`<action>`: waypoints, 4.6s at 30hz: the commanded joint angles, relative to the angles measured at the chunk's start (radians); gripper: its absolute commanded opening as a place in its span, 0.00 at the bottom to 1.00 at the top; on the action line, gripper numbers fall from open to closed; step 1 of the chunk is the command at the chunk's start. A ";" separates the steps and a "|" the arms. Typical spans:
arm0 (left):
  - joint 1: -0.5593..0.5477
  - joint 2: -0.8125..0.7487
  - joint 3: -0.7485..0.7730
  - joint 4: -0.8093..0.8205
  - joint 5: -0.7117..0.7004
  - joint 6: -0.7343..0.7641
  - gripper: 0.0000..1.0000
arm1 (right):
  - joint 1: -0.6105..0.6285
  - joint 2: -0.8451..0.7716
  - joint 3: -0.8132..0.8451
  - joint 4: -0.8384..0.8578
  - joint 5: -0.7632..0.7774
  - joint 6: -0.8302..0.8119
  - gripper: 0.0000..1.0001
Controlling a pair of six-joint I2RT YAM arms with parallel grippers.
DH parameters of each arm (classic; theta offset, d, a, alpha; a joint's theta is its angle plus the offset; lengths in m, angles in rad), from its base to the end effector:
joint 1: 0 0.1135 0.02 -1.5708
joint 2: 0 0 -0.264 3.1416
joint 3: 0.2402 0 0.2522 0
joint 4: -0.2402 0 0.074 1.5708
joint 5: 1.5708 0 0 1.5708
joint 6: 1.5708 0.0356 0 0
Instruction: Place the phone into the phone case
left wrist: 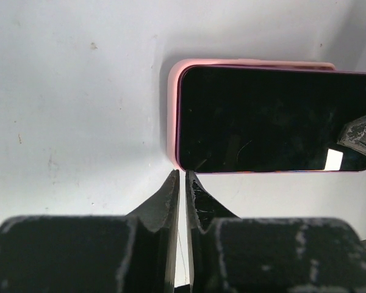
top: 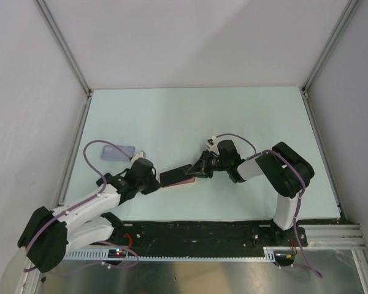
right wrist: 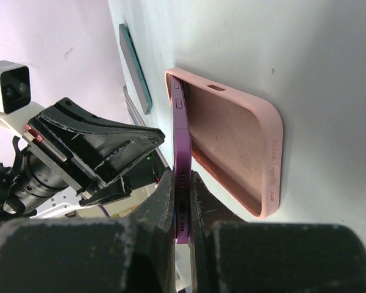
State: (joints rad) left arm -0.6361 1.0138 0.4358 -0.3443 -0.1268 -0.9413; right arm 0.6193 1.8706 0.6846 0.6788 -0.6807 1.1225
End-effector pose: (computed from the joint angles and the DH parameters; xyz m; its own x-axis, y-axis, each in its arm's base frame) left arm 0.1510 -0.1059 0.1669 -0.8041 -0.4029 -0.4371 -0.2074 0.8792 -0.4289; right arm 0.2593 0.2123 0.1118 -0.9816 0.1603 -0.1034 -0.0332 0.3900 0.9202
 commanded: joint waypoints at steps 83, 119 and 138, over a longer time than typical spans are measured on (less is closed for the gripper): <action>0.099 0.144 0.050 0.048 -0.082 0.006 0.00 | 0.167 -0.203 0.273 -0.831 0.662 -0.521 0.29; 0.055 0.382 0.109 0.225 0.018 0.000 0.00 | 0.290 -0.065 0.402 -0.908 0.748 -0.523 0.18; 0.036 0.411 0.107 0.254 0.028 -0.014 0.00 | 0.377 0.006 0.383 -0.902 0.752 -0.468 0.09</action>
State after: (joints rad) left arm -0.5610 1.3605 0.5507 -0.1738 -0.1928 -0.9337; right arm 0.9108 1.7802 1.0935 -0.3099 0.1928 0.6018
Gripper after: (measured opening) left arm 0.005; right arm 0.182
